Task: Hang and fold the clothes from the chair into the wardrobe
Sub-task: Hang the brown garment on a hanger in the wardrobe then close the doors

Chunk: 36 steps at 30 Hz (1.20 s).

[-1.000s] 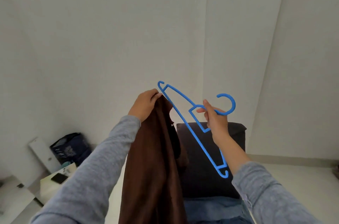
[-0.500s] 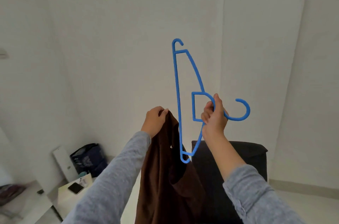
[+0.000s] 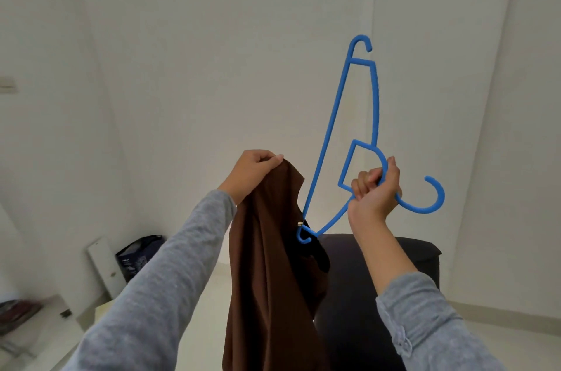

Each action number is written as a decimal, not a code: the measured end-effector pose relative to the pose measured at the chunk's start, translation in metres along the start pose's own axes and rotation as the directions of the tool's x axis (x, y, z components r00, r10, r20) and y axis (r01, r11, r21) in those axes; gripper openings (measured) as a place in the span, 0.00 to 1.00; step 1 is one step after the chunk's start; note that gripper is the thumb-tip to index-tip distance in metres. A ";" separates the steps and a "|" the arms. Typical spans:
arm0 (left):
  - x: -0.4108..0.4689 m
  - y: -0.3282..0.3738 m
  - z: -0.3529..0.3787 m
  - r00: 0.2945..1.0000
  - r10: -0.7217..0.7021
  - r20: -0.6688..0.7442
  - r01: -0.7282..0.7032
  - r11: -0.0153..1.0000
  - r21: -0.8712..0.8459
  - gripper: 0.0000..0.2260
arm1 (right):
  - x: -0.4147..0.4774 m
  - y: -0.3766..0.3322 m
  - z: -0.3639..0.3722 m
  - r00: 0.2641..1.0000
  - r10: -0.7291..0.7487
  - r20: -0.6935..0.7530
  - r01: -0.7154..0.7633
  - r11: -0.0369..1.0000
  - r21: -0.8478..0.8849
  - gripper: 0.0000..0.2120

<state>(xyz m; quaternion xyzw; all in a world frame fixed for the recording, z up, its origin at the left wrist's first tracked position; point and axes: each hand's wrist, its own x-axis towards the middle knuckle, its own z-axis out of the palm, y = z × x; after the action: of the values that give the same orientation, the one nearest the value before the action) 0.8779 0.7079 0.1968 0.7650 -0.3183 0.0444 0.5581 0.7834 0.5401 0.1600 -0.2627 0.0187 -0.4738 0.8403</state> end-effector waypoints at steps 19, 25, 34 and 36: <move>0.007 0.014 -0.042 0.949 0.082 -0.304 -0.120 0.987 -0.108 0.12 | -0.029 0.064 -0.087 0.914 0.353 0.199 -0.198 0.818 -0.540 0.26; -0.010 -0.052 -0.050 0.875 0.049 -0.482 0.046 0.982 0.184 0.12 | -0.006 0.042 -0.097 0.903 0.354 0.243 -0.030 0.617 -0.786 0.28; -0.018 -0.098 -0.053 0.876 -0.060 -0.478 0.167 0.968 0.185 0.13 | -0.006 0.024 -0.097 0.902 0.335 0.271 0.115 0.420 -0.900 0.25; -0.016 -0.100 -0.055 0.875 -0.059 -0.481 0.165 0.970 0.181 0.14 | -0.007 0.022 -0.094 0.910 0.304 0.283 0.137 0.424 -0.895 0.25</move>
<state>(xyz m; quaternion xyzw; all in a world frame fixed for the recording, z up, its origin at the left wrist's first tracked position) 0.9343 0.7812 0.1280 0.8043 -0.1211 0.2308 0.5339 0.7706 0.5153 0.0670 -0.7606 0.1083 -0.2806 0.5753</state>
